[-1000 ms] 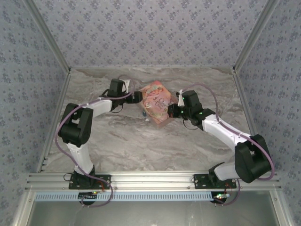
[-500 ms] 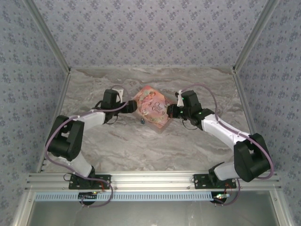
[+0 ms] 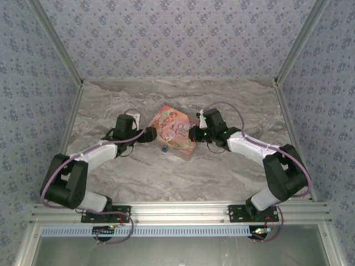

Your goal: Unlock the padlock with the key

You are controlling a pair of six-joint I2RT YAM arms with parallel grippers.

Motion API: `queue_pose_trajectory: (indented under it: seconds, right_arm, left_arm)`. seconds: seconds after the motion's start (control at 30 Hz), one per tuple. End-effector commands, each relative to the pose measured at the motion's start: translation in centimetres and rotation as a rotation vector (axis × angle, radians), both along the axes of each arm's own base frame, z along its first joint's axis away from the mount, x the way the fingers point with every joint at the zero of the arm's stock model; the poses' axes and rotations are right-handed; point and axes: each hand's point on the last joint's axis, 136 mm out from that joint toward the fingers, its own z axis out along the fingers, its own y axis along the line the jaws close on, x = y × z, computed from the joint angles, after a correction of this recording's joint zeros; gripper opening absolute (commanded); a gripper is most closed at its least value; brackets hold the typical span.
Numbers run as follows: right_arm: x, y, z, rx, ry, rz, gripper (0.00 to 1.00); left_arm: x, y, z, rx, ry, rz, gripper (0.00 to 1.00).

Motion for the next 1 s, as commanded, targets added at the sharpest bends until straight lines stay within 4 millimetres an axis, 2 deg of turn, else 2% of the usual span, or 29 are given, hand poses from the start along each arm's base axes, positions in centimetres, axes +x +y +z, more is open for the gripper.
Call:
queue_pose_trajectory:
  seconds: [0.0, 0.27, 0.4, 0.7, 0.97]
  right_arm:
    - [0.6, -0.3, -0.7, -0.034, 0.037, -0.041, 0.00]
    - [0.8, -2.3, -4.2, -0.100, 0.117, -0.077, 0.00]
    - [1.0, -1.9, -4.5, -0.088, 0.123, -0.062, 0.00]
    - [0.9, -1.1, -3.7, -0.077, 0.102, -0.052, 0.00]
    - [0.8, -0.6, -3.4, -0.076, 0.095, -0.043, 0.00]
  left_arm:
    - [-2.3, -0.7, 0.8, 0.050, -0.025, -0.070, 0.93]
    - [-6.5, -2.9, 0.5, 0.026, -0.039, -0.206, 0.93]
    - [-7.5, -4.2, 0.0, 0.014, -0.039, -0.283, 0.93]
    - [-6.8, -6.5, -2.5, 0.133, -0.103, -0.315, 0.89]
    - [-5.4, -7.8, -3.5, 0.187, -0.151, -0.287, 0.89]
